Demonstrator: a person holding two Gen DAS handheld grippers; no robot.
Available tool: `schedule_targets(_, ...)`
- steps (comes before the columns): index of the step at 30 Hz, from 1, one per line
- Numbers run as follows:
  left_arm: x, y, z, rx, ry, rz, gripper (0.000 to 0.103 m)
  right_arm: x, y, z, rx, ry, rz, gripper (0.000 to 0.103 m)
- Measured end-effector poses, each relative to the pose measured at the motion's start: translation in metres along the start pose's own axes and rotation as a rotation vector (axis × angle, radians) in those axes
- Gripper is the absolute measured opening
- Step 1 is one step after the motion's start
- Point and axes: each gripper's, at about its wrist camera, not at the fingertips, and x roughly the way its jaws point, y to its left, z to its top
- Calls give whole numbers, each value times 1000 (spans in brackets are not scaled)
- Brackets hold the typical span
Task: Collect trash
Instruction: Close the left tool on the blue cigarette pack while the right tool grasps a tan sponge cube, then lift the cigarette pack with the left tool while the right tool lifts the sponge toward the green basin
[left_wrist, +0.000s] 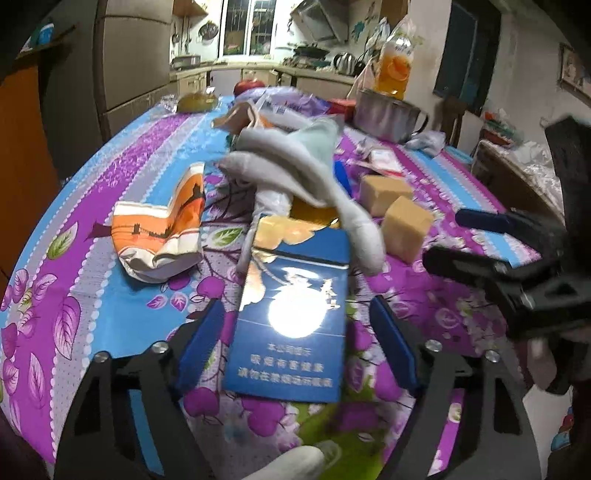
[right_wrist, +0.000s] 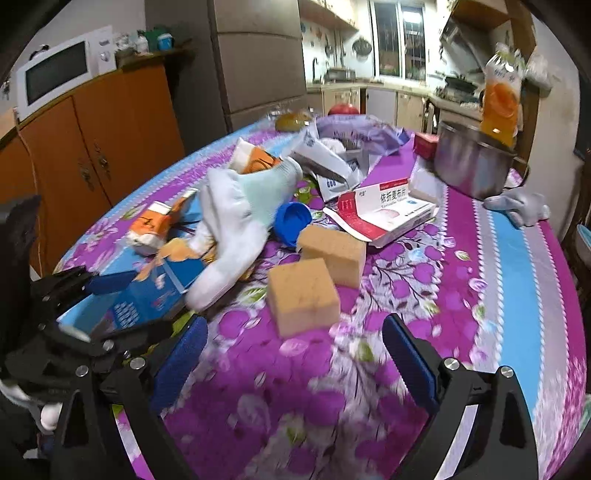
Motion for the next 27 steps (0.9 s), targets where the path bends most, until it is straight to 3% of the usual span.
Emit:
schedule_targets(3, 3, 4, 4, -11, 5, 9, 64, 15, -5, 7, 10, 38, -3, 87)
schedule_targets(6, 5, 8, 8, -25, 7, 11, 54, 28, -7, 12, 19, 71, 12, 69)
schedule_targets(10, 6, 8, 10, -22, 4, 13, 53, 31, -4, 11, 16, 71, -4, 49)
schedule_targets(15, -1, 7, 4, -34, -30, 22, 53, 8, 1, 0, 24, -17, -31, 47)
schedule_targets(19, -24, 3, 2, -28, -108, 67, 53, -29, 2, -15, 59, -126, -71, 46)
schedule_targets(27, -77, -36, 22, 30, -287, 59, 53, -125, -8, -46, 123, -367, -268, 46)
